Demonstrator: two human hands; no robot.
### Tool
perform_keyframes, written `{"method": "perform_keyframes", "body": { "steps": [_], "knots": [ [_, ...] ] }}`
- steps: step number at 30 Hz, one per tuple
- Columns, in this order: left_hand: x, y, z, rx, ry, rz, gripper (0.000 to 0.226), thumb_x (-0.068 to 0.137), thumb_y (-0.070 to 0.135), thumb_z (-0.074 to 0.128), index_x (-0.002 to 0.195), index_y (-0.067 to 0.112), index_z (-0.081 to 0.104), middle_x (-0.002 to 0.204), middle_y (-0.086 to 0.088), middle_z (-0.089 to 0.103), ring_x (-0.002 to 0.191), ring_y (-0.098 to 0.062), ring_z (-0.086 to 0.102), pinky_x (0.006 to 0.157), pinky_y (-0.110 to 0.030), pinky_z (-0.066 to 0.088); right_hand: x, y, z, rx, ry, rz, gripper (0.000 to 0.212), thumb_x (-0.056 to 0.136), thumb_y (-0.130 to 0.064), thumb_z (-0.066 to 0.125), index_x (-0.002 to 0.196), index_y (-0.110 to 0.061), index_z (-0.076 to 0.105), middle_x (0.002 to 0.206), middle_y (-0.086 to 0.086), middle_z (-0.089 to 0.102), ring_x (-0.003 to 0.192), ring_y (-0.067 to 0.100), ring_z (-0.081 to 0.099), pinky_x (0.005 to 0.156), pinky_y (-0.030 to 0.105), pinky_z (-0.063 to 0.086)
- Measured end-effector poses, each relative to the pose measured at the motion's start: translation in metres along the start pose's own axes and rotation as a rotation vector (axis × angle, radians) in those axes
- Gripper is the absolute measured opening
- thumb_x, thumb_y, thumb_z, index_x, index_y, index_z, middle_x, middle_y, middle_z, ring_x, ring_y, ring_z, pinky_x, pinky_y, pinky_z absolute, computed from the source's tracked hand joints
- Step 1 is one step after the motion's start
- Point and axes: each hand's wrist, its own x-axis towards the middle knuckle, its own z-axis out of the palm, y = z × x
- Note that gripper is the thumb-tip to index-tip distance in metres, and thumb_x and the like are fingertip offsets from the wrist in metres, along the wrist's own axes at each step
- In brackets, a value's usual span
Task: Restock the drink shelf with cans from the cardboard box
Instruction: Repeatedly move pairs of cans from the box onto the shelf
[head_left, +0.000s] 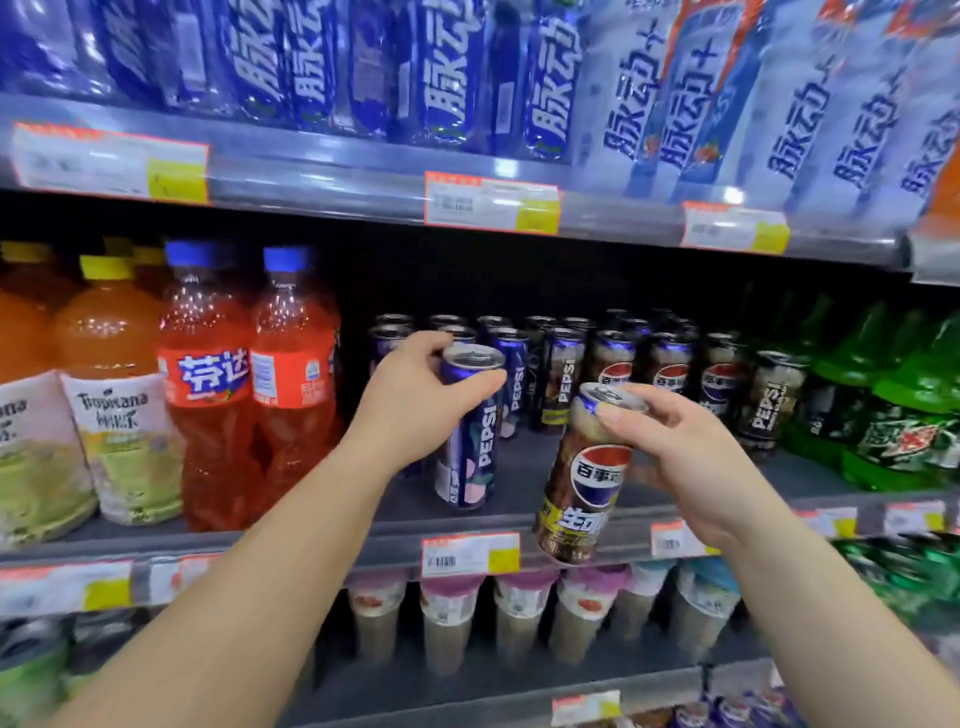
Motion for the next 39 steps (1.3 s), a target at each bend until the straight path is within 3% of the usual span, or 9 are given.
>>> {"method": "perform_keyframes", "body": {
  "steps": [2, 6, 9, 11, 14, 19, 25, 31, 39],
  "knots": [
    [-0.002, -0.006, 0.010, 0.072, 0.010, -0.024, 0.051, 0.068, 0.049, 0.079, 0.108, 0.029, 0.057, 0.089, 0.020, 0.062, 0.084, -0.001, 0.061, 0.083, -0.023, 0.046, 0.015, 0.002, -0.007, -0.005, -0.010, 0.004, 0.017, 0.087, -0.016, 0.066, 0.103, -0.018, 0.070, 0.094, -0.002, 0.076, 0.081, 0.012, 0.070, 0.078, 0.036, 0.057],
    [-0.007, -0.012, 0.025, 0.033, 0.078, -0.073, 0.041, 0.061, 0.058, 0.079, 0.090, 0.040, 0.056, 0.091, 0.019, 0.068, 0.091, -0.004, 0.066, 0.091, -0.036, 0.052, 0.039, 0.001, -0.020, 0.018, -0.031, 0.017, 0.017, 0.085, -0.020, 0.068, 0.103, -0.018, 0.069, 0.091, -0.002, 0.077, 0.078, 0.011, 0.072, 0.080, 0.039, 0.057],
    [-0.017, -0.021, 0.033, 0.012, 0.098, -0.094, 0.068, 0.051, 0.071, 0.078, 0.109, 0.042, 0.057, 0.107, 0.015, 0.069, 0.101, -0.004, 0.065, 0.094, -0.037, 0.052, 0.052, -0.002, -0.029, 0.001, -0.100, -0.020, 0.015, 0.086, -0.017, 0.068, 0.100, -0.019, 0.069, 0.087, -0.005, 0.077, 0.076, 0.007, 0.072, 0.072, 0.032, 0.057],
    [-0.032, -0.029, 0.039, 0.057, 0.116, -0.107, 0.059, 0.052, 0.063, 0.081, 0.103, 0.050, 0.056, 0.103, 0.019, 0.069, 0.095, 0.001, 0.065, 0.089, -0.033, 0.052, 0.059, -0.004, -0.036, 0.007, -0.133, -0.038, 0.013, 0.085, -0.017, 0.067, 0.098, -0.020, 0.070, 0.084, -0.007, 0.077, 0.074, 0.004, 0.071, 0.066, 0.026, 0.057],
    [-0.050, -0.041, 0.050, 0.163, 0.101, -0.203, 0.061, 0.050, 0.053, 0.084, 0.103, 0.041, 0.055, 0.093, 0.018, 0.070, 0.084, 0.001, 0.065, 0.084, -0.034, 0.054, 0.068, -0.002, -0.044, 0.029, -0.147, -0.040, 0.013, 0.081, -0.022, 0.069, 0.094, -0.022, 0.070, 0.081, -0.010, 0.076, 0.072, 0.001, 0.070, 0.067, 0.027, 0.054],
    [-0.048, -0.047, 0.056, 0.190, 0.101, -0.282, 0.068, 0.054, 0.035, 0.092, 0.108, 0.032, 0.051, 0.096, 0.017, 0.068, 0.085, -0.001, 0.064, 0.084, -0.030, 0.052, 0.077, 0.009, -0.051, 0.035, -0.191, -0.012, 0.017, 0.083, -0.020, 0.069, 0.101, -0.020, 0.068, 0.080, -0.010, 0.076, 0.071, 0.001, 0.070, 0.065, 0.026, 0.054],
    [-0.039, -0.056, 0.062, 0.245, 0.163, -0.325, 0.070, 0.050, 0.043, 0.090, 0.107, 0.025, 0.054, 0.097, 0.014, 0.068, 0.085, -0.010, 0.067, 0.084, -0.039, 0.054, 0.080, 0.014, -0.052, 0.042, -0.221, -0.011, 0.014, 0.086, -0.017, 0.068, 0.099, -0.021, 0.069, 0.081, -0.009, 0.076, 0.070, 0.001, 0.070, 0.057, 0.020, 0.053],
    [-0.033, -0.055, 0.074, 0.538, 0.234, -0.349, 0.067, 0.057, 0.067, 0.076, 0.104, 0.026, 0.054, 0.097, 0.011, 0.066, 0.093, -0.015, 0.063, 0.077, -0.038, 0.052, 0.081, 0.015, -0.051, 0.026, -0.213, -0.015, 0.015, 0.085, -0.017, 0.069, 0.099, -0.021, 0.068, 0.084, -0.009, 0.077, 0.072, 0.003, 0.072, 0.064, 0.027, 0.054],
    [-0.028, -0.051, 0.077, 0.731, 0.275, -0.351, 0.062, 0.068, 0.072, 0.064, 0.101, 0.021, 0.056, 0.088, 0.005, 0.068, 0.086, -0.021, 0.064, 0.061, -0.032, 0.046, 0.086, 0.021, -0.052, 0.019, -0.156, 0.032, 0.029, 0.084, -0.019, 0.073, 0.112, -0.021, 0.065, 0.093, -0.004, 0.076, 0.079, 0.007, 0.073, 0.069, 0.029, 0.057]
  ]
}}
